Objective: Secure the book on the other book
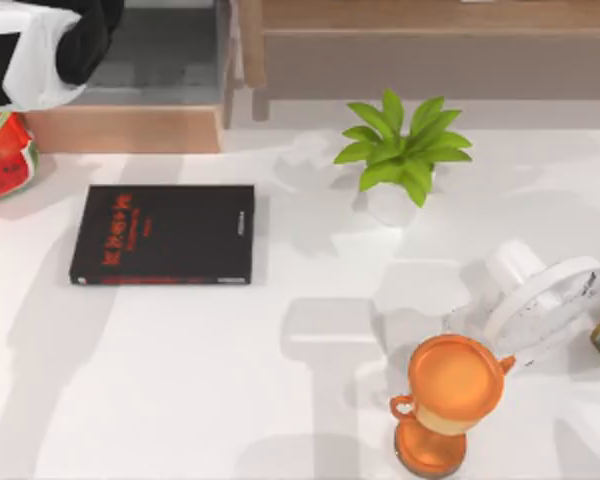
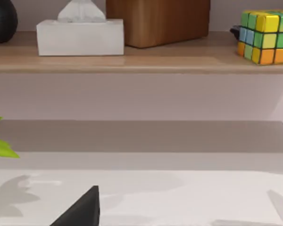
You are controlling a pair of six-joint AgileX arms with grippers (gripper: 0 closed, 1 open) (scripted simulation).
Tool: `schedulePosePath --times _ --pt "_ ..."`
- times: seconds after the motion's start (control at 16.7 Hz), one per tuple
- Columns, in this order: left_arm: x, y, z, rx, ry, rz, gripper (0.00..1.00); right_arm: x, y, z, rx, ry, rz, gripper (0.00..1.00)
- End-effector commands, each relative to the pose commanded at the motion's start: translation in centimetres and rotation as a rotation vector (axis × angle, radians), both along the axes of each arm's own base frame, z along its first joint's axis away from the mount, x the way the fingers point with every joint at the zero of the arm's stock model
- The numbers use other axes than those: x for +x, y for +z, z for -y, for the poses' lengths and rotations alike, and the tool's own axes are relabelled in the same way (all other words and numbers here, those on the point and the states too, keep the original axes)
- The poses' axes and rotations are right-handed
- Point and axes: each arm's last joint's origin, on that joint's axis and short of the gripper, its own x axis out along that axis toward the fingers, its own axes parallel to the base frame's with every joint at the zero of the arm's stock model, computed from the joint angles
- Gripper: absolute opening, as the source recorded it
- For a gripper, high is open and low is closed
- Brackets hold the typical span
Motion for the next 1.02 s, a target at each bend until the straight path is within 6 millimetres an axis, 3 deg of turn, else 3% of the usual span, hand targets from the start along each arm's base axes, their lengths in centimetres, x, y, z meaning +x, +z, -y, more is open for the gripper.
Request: schedulePosePath --times 0.24,0.42,0.78,1.02 --pt "0.1 0.0 -0.1 0.002 0.004 0.001 0.0 0.0 0.0 0.0 0.0 0.0 0.0 1.0" --pt "-1.2 1.4 -0.1 0.05 0.011 0.029 0.0 0.0 0.0 0.0 0.0 0.0 0.0 1.0" --pt "-7.8 4.9 -0.1 0.328 0.057 0.083 0.0 0.0 0.0 0.0 0.0 0.0 0.0 1.0" --pt "-12.6 4.3 -0.3 0.598 0.074 0.06 0.0 0.0 0.0 0.0 0.0 0.0 0.0 1.0"
